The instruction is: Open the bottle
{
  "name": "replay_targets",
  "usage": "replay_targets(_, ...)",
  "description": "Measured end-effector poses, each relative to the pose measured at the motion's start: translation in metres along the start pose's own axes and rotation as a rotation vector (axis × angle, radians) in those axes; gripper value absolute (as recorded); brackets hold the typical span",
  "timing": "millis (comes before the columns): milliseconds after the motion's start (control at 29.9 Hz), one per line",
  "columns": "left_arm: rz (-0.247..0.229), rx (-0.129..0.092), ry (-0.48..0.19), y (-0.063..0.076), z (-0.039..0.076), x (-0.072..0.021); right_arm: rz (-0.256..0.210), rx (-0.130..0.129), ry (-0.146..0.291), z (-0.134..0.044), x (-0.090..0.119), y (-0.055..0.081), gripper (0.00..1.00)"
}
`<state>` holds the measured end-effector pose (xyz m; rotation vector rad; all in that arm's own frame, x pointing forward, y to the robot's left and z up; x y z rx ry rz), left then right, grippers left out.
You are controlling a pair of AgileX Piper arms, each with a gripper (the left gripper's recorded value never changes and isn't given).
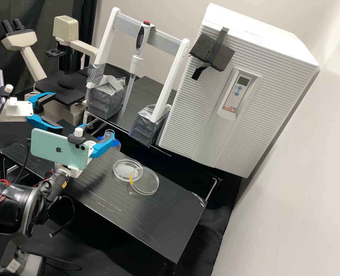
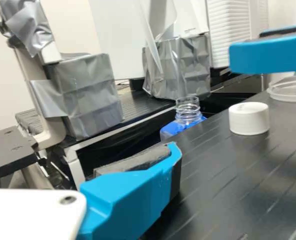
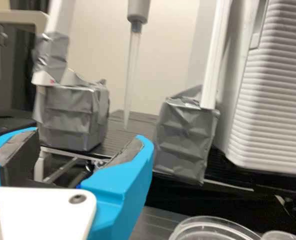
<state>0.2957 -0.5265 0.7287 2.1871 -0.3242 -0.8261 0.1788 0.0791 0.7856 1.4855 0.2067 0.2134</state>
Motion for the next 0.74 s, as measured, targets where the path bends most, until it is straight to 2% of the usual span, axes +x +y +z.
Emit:
replay_targets(33,0.001,0.011,0.004,0.0001,-0.0004,0.0,0.0,0.017,0.01,0.0006,-0.0011,0.0013,1.0)
replay_targets(100,0.001,0.02,0.012,-0.0003,-0.0008,-0.0005,-0.004,0.029,0.018,0.001,-0.0018,0.0011,1.0)
replay_targets(201,0.0,0.039,0.029,-0.0018,-0.0014,-0.0021,-0.005,0.027,0.016,0.0016,-0.0022,0.001,1.0)
replay_targets(268,0.003,0.037,0.038,-0.0023,-0.0016,-0.0029,-0.007,0.026,0.017,0.0016,-0.0026,0.0007,1.0)
replay_targets(368,0.035,0.053,0.065,-0.0016,-0.0005,-0.0046,-0.008,0.026,0.018,0.0016,-0.0026,0.0006,1.0)
replay_targets(435,0.068,0.071,0.091,0.0003,0.0003,-0.0052,-0.008,0.026,0.018,0.0016,-0.0026,0.0006,1.0)
replay_targets(502,0.097,0.1,0.116,0.0023,0.0015,-0.0051,-0.008,0.026,0.018,0.0016,-0.0026,0.0006,1.0)
replay_targets(569,0.108,0.138,0.167,0.0034,0.0025,-0.0057,-0.008,0.026,0.018,0.0016,-0.0026,0.0006,1.0)
replay_targets(636,0.109,0.157,0.2,0.0037,0.0031,-0.0055,-0.008,0.026,0.018,0.0016,-0.0026,0.0006,1.0)
replay_targets(736,0.118,0.153,0.216,0.0062,0.0033,-0.0065,-0.008,0.026,0.018,0.0016,-0.0026,0.0006,1.0)
